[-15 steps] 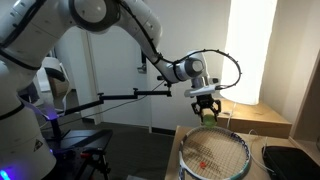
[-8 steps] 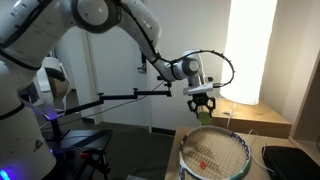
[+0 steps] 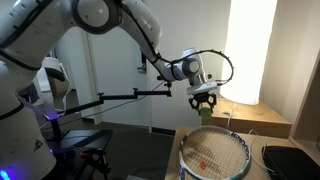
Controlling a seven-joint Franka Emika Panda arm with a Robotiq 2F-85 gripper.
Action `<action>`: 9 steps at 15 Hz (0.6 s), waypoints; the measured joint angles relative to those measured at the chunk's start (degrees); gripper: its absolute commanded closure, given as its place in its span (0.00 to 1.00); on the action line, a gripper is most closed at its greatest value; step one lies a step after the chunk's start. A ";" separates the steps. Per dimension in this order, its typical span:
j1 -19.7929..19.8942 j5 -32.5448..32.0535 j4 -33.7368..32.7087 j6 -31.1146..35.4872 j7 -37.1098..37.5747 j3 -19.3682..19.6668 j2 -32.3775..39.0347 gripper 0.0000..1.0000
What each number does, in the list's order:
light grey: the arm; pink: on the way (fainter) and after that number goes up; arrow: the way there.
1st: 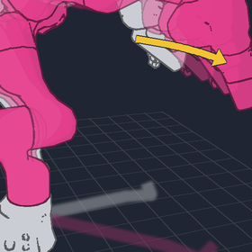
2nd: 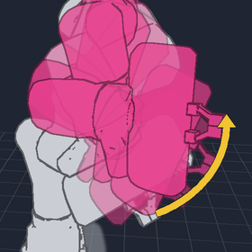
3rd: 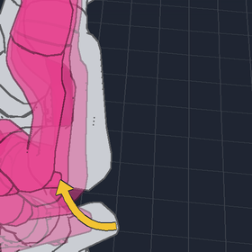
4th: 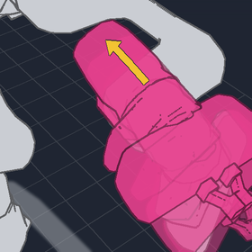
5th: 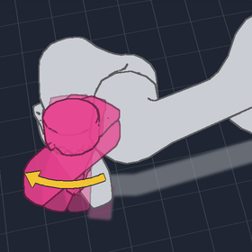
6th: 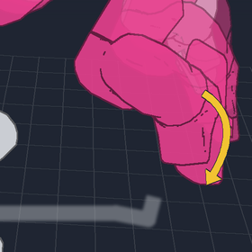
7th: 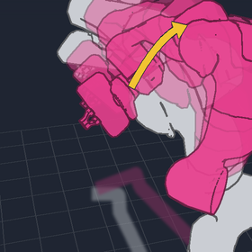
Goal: Pick the ball on the racket and drop it on the floor
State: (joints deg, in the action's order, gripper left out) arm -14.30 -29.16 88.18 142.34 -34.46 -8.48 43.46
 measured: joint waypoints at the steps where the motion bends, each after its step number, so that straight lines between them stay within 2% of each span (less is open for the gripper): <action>1: 0.08 0.00 0.01 1.13 -0.86 -0.02 0.08 0.58; 2: 0.19 0.01 0.02 2.04 -1.79 -0.13 0.17 0.58; 3: 0.41 0.19 0.02 2.87 -2.90 -0.44 0.34 0.33; 9: 0.52 0.29 0.01 3.22 -3.73 -0.75 0.82 0.33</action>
State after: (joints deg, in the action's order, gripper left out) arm -13.78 -28.86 88.19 145.57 -38.19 -9.23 44.28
